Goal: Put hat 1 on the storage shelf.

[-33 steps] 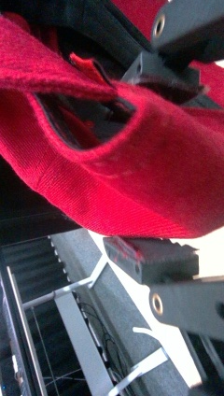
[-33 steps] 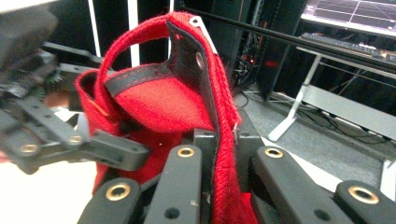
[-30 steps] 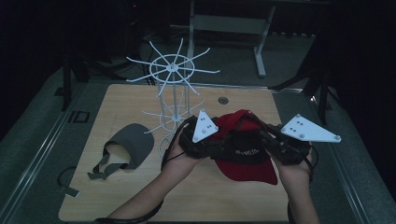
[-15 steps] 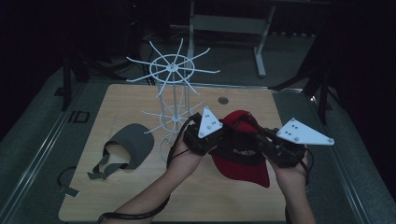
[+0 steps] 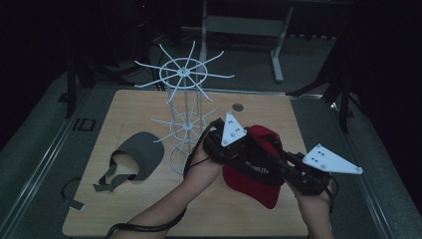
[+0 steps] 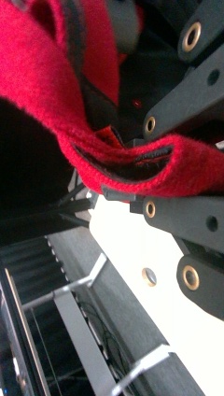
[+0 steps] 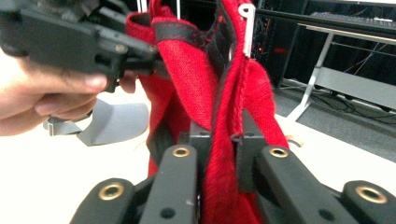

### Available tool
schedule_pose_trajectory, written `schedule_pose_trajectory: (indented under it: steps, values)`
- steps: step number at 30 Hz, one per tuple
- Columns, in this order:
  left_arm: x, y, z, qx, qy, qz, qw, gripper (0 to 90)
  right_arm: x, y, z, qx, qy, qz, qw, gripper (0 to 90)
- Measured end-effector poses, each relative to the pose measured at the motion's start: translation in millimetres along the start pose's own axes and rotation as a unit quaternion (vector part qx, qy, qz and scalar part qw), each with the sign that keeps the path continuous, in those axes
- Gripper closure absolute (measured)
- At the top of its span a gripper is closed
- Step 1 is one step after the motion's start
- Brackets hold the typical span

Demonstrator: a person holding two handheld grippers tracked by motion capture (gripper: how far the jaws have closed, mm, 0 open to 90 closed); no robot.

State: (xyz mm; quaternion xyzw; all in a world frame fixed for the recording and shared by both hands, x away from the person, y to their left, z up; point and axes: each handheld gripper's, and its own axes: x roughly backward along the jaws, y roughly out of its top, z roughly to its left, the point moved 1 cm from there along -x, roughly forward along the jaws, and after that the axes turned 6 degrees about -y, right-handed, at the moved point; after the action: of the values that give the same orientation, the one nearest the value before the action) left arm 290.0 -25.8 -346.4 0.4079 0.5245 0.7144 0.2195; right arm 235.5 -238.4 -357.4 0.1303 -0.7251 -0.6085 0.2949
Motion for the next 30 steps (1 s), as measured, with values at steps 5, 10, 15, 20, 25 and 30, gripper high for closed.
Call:
schedule_pose_trajectory:
  steps: [5, 10, 15, 20, 25, 30]
  values:
    - [2.8, 2.8, -2.0, 0.001, -0.005, -0.013, 0.9999, 86.9, 10.1, -4.1, 2.7, 0.003, 0.011, -0.006, 0.9999, 60.5]
    - [7.0, 2.5, -0.9, -0.006, -0.01, -0.023, 0.9997, 86.8, 22.5, -1.7, 5.2, -0.006, 0.041, -0.019, 0.999, 50.4]
    - [11.2, -0.8, 2.6, -0.013, -0.039, -0.037, 0.9985, 86.7, 36.3, 7.2, 10.9, -0.002, 0.058, -0.035, 0.9977, 44.4]
    - [18.5, -8.2, 11.0, -0.016, -0.076, -0.042, 0.9961, 86.6, 40.0, 10.2, 2.1, 0.013, 0.033, -0.04, 0.9985, 49.7]
    - [24.6, -16.3, 18.7, -0.029, -0.136, -0.043, 0.9893, 86.5, 25.2, 9.1, -8.4, 0.023, 0.042, -0.021, 0.9986, 51.7]
    - [26.8, -20.3, 16.8, -0.053, -0.196, -0.043, 0.9782, 86.3, 9.5, 9.5, -1.7, 0.052, 0.077, -0.017, 0.9955, 51.0]
